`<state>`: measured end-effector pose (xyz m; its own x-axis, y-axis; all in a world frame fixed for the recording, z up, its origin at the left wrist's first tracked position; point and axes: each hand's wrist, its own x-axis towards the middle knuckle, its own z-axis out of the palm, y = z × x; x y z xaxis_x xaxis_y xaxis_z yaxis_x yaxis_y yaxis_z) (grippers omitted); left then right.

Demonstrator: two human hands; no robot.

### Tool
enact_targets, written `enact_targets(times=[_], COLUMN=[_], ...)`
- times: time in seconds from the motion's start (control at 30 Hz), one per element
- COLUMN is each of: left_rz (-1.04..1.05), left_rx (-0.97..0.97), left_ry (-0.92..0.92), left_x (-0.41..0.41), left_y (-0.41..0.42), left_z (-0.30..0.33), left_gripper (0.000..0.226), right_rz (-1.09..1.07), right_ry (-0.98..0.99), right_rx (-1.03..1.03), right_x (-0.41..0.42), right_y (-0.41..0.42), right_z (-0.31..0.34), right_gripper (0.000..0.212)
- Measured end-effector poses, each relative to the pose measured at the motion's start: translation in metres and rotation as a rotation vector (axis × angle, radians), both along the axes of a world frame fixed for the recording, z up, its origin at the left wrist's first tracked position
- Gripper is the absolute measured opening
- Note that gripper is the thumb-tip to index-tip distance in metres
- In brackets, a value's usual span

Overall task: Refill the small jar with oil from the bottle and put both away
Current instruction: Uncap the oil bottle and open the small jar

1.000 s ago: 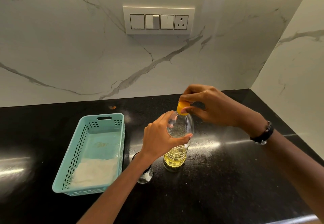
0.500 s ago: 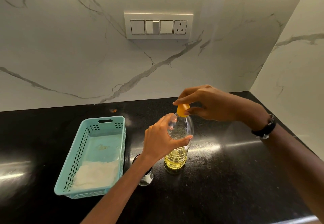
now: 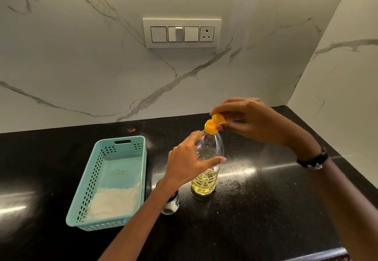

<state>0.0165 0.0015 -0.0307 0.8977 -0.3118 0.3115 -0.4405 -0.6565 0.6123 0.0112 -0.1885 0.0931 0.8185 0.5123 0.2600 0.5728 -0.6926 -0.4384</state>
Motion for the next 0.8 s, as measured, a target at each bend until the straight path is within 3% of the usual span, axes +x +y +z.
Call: enact_targets(times=[0.07,0.13,0.23,0.3,0.37,0.43,0.57,0.8], left_rz=[-0.011,0.018,0.135,0.154,0.073,0.011,0.036,0.069], left_rx=[-0.017,-0.185,-0.511,-0.604,-0.629,-0.638,-0.590,-0.468], left_ry=[0.071,0.115,0.021,0.009,0.223,0.497,0.785,0.804], left_x=[-0.003,-0.012,-0.049,-0.079,-0.101,-0.112,-0.120,-0.130], left_y=[0.005,0.011,0.013,0.010,0.005,-0.003,-0.016,-0.032], left_z=[-0.003,-0.005,-0.008,-0.015,-0.033,-0.062,-0.111,-0.125], left_gripper=[0.109,0.110,0.065,0.029,0.018,0.026,0.043,0.045], right_rz=[-0.071,-0.149,-0.239,-0.293,-0.360,-0.430,-0.496,-0.569], right_ry=[0.006,0.057,0.204,0.268,0.300,0.337,0.356,0.300], right_rx=[0.155,0.317,0.505,0.606,0.701,0.778,0.674,0.465], right_x=[-0.017,-0.038,-0.068,-0.083,-0.094,-0.104,-0.122,-0.135], right_y=[-0.006,-0.010,-0.008,-0.002,0.004,0.007,0.009,0.006], right_z=[-0.013,-0.032,-0.073,-0.107,-0.144,-0.180,-0.230,-0.263], right_gripper=[0.047,0.043,0.040,0.038,0.035,0.032,0.031,0.030])
